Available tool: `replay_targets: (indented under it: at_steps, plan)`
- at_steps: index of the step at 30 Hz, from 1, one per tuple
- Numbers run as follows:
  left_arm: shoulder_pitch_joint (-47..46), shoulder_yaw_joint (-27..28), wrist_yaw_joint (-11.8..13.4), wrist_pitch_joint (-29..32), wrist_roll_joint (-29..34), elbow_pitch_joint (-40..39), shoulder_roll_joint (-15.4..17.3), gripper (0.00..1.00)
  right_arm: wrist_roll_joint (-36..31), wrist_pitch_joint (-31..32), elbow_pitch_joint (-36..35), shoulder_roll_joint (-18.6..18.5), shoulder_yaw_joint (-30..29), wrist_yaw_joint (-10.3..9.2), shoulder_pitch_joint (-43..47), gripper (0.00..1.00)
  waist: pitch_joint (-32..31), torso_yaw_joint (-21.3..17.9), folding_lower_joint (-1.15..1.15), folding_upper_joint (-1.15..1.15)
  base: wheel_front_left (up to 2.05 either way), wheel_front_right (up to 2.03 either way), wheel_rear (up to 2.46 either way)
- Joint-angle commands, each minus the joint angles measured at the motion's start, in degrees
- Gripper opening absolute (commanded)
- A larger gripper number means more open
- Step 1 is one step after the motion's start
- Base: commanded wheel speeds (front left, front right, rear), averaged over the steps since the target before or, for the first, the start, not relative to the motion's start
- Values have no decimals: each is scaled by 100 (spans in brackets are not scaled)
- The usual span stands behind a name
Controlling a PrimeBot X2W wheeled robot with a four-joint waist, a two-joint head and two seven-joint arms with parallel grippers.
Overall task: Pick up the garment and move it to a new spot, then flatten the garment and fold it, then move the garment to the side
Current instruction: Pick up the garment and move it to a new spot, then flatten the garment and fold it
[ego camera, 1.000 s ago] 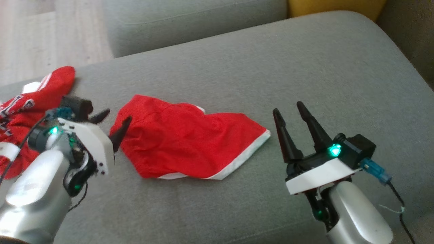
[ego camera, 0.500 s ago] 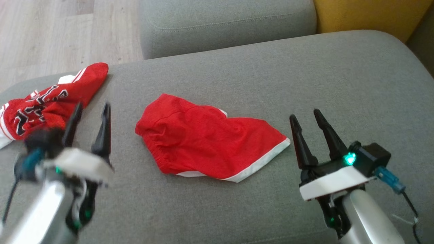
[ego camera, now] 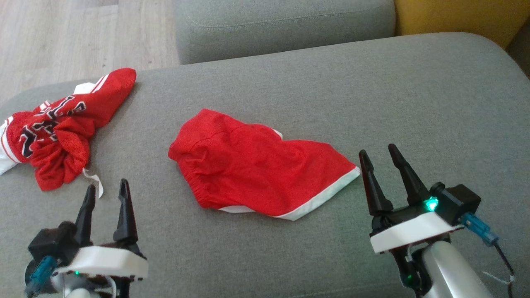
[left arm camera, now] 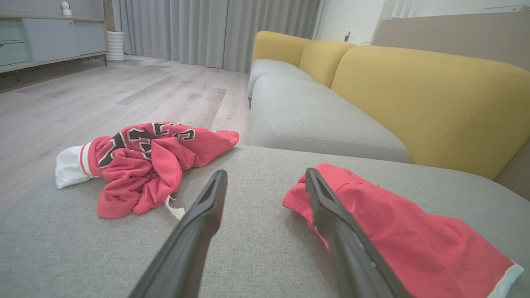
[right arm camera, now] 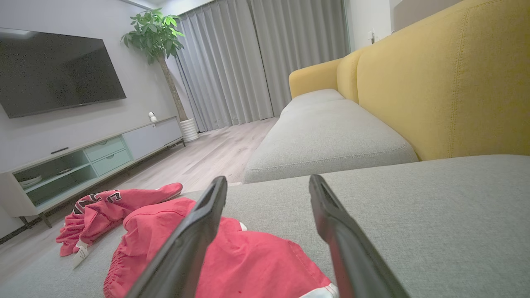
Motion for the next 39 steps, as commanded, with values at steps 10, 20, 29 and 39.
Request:
replay_targets:
  at_steps: [10,20,29,39]
  plan:
    - [-207,686,-579,-69,605,-121,-505,100,-15,-62,-104,-120,112,-4,-302,100,27,99,0,0,0,0,0]
    - [-393,692,-1024,-70,789,-128,-843,100,433,359,590,-316,675,-4,-1172,100,384,623,0,0,0,0,0]
    - [-574,735,-1255,-70,875,119,-1041,100,1220,1794,1800,-695,1956,-4,-2749,100,630,1239,0,0,0,0,0]
    - [-663,846,-1367,-70,924,234,-1136,100,2001,3124,3127,-970,2968,-4,-3720,100,710,1808,0,0,0,0,0]
